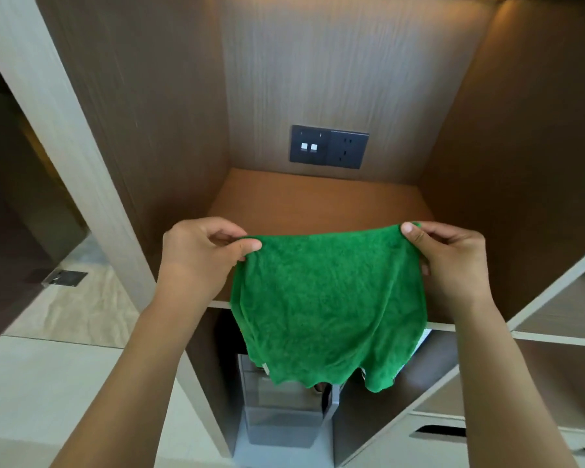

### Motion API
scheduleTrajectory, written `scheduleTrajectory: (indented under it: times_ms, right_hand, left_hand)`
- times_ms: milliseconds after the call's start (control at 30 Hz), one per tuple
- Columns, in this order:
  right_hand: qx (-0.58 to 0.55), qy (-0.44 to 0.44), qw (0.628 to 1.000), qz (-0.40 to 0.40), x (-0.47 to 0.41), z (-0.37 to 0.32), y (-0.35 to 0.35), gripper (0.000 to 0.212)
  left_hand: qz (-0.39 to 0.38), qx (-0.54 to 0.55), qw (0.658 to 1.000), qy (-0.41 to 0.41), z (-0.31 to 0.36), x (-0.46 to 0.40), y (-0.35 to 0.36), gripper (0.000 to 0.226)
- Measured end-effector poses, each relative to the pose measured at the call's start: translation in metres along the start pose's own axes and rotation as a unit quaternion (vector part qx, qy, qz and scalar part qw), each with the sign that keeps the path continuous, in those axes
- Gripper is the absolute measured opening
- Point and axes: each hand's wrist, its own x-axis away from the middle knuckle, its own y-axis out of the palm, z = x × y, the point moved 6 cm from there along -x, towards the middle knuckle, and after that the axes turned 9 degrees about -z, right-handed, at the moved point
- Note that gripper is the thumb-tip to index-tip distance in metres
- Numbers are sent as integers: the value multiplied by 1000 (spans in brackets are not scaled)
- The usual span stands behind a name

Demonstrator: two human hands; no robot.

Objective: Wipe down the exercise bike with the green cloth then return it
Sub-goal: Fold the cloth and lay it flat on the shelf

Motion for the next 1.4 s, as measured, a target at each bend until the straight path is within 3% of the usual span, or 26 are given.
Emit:
scheduleTrajectory:
  times_ms: [233,400,800,1033,1167,1300,1400]
  right_hand:
    - [-28,22,998,-59,1,0,1,9]
    - [-26,29,995,-92,2,2,-8,12]
    - [1,0,999,-42,2,1,-11,9]
    - [-7,3,1000,-30,4,-4,-8,7]
    - [6,1,1000,-24,5,-8,-15,4]
    - [16,-31,999,-20,10,-19,-23,17]
    - [14,-65,996,-51,17,-29,-26,11]
  left_hand:
    - [-40,-33,999,5,-11,-2,6,35]
    - [-9,-47,998,29,-5,2,2,23]
    - [-13,36,999,-5,-2,-1,-1,21]
    - [11,-26,1000,7,0,6,-12,26]
    - [12,-61,997,38,14,6,-22,25]
    - [24,-108,990,85,41,7,-41,26]
    - [1,-104,985,140,58,12,-48,22]
